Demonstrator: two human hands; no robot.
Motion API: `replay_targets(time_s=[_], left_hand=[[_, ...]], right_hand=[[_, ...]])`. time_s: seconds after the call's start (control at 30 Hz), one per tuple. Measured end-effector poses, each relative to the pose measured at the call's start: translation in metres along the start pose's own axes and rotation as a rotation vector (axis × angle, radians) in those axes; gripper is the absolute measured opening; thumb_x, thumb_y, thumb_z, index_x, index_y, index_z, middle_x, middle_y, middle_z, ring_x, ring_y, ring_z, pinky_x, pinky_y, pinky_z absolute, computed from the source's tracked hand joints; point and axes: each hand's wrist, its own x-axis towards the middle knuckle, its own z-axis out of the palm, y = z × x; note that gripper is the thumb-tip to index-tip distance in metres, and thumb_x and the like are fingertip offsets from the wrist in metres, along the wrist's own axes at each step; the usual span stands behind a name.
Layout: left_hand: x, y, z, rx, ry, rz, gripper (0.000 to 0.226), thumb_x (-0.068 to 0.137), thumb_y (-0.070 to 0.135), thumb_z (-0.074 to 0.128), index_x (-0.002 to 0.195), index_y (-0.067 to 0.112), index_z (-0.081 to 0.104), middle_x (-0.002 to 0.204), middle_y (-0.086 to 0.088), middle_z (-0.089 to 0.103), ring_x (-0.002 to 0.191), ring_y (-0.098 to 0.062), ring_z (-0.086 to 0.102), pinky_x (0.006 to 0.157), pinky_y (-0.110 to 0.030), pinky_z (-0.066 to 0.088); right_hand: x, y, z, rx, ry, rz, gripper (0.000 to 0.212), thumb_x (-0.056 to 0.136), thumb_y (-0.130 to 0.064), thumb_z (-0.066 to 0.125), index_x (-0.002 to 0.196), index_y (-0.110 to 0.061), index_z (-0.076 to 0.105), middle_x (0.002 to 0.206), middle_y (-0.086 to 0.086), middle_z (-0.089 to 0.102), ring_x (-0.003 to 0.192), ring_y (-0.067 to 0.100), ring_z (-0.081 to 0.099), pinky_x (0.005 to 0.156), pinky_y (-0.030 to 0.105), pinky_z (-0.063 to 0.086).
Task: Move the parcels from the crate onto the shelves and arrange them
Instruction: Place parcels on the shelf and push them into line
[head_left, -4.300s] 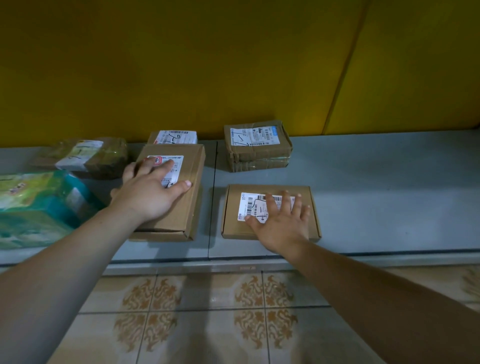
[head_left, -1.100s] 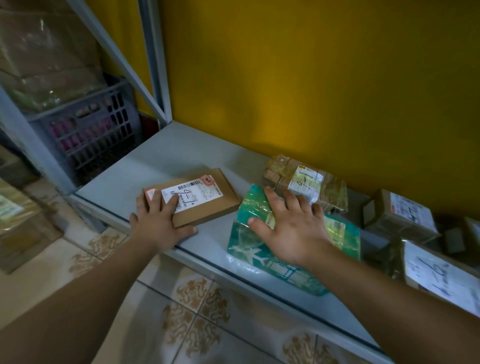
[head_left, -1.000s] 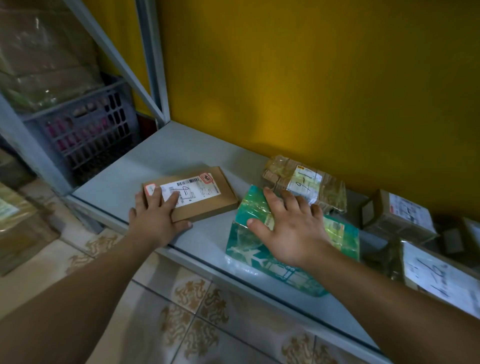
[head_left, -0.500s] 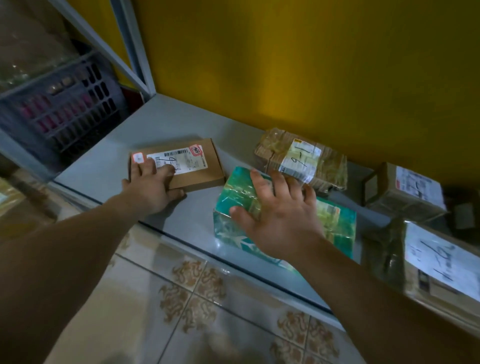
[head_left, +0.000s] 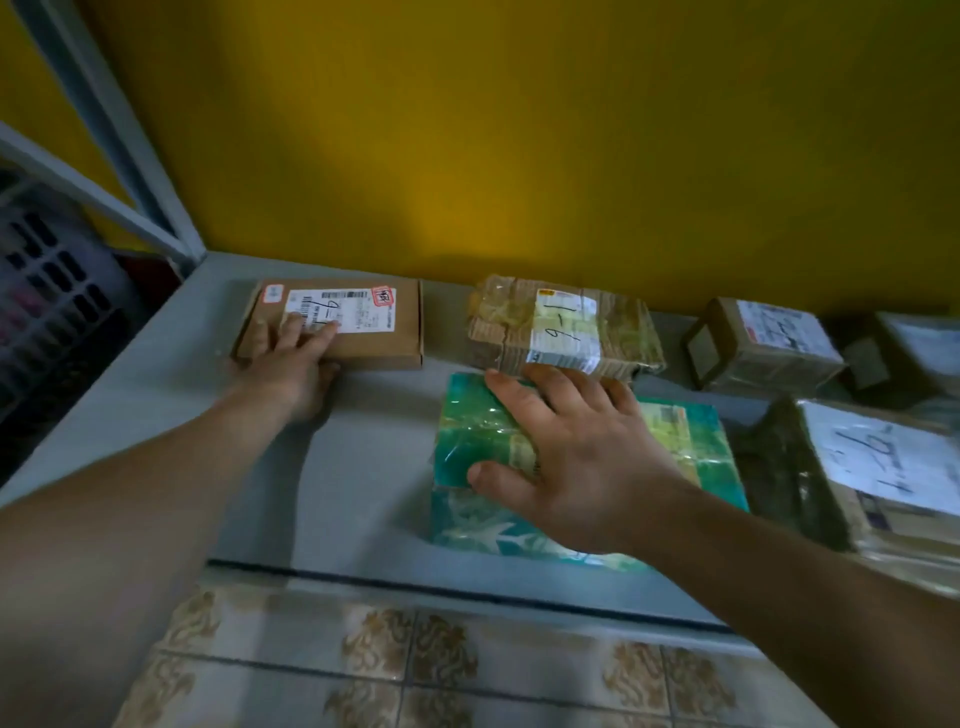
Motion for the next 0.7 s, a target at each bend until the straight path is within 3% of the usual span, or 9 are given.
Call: replay_targets(time_s=[0.2,0.7], left_hand=[[0.029,0.015,-0.001,-0.176,0.064,0.082,0.062,0.095,0.05,0.049,0.15,0.036,0.024,0.162,-0.004,0.004,0.146,-0.038,-0.009,0.117,-0.058,0.004],[0.048,-0.001,-0.004,-0.076,0.059,0.126,0.057,0.098,0.05,0.042,0.149,0.042,0.019,0.163,0.003,0.002,0.148,-0.03,-0.01,0.112,-0.069,0.001]], right_hand=[[-0.003,-0.002,-0.002,0.004,-0.01,0.018,0.099,0.066,-0.085,0.003,0.155,-0.041,0.001,0.163,-0.001,0.016,0.149,0.024,0.013,0.121,0.05,0.01],[-0.006,-0.004,-0.003,-0.004,-0.021,0.049,0.099,0.066,-0.085,0.007,0.155,-0.043,0.0,0.164,-0.002,0.014,0.148,0.023,0.014,0.121,0.047,0.005]])
